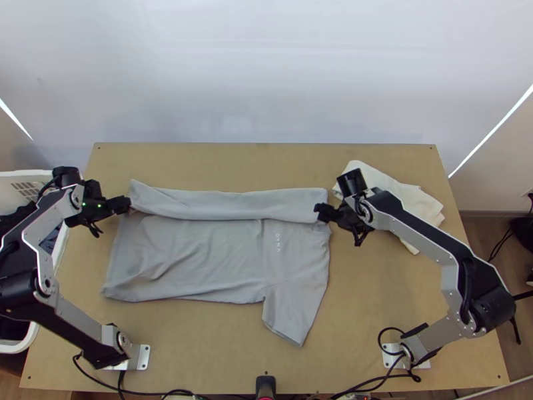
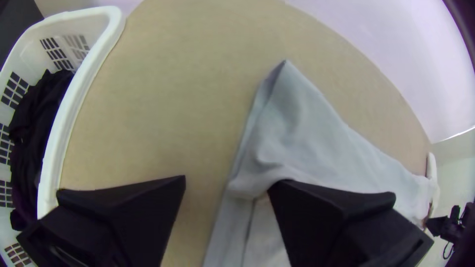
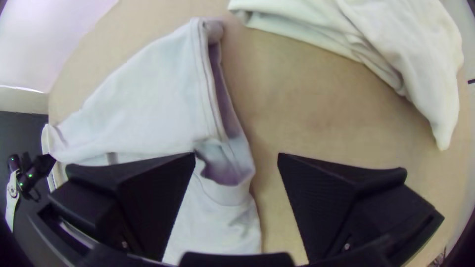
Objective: Fold the t-shirt
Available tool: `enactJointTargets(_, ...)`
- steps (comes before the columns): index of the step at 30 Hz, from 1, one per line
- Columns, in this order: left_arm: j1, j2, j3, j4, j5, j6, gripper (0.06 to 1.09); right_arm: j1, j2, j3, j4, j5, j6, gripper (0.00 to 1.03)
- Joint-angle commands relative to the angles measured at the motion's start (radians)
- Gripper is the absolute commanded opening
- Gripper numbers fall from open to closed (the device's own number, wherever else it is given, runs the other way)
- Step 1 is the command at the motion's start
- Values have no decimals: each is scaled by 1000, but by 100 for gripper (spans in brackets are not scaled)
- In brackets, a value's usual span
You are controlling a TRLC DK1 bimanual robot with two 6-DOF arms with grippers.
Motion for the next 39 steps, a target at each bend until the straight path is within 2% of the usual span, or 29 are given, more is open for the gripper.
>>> enactJointTargets(1,89,60,62,-16,5,37,104,37,-55,35,-243,-30,83,85)
enactJointTargets(3,107,46,87,-29,12,35,104,73,-85,28,-363,-71,48,96)
enactJointTargets(6,121,23,125,-66,32,21,104,190,-203,-57,-397,-76,53,98)
enactJointTargets(9,124,14,148,-89,32,-12,104,331,-331,-172,-398,-74,185,98)
enactJointTargets(13,113,0,154,-102,32,-49,104,483,-384,-247,-397,-74,292,97)
enactJointTargets(16,101,-14,156,-104,31,-78,104,531,-358,-264,-392,-74,321,90)
enactJointTargets(21,101,-46,159,-118,31,-89,104,524,-323,-301,-312,-72,280,75)
enactJointTargets(26,146,-84,187,-170,31,-94,104,480,-323,-362,-225,-69,224,72)
enactJointTargets(30,189,-114,188,-210,31,-107,104,457,-332,-385,-159,-22,201,46)
enactJointTargets(34,222,-120,176,-228,32,-115,104,449,-328,-406,-102,-3,209,30)
enactJointTargets(39,235,-129,156,-239,32,-115,104,449,-314,-422,-76,-5,212,30)
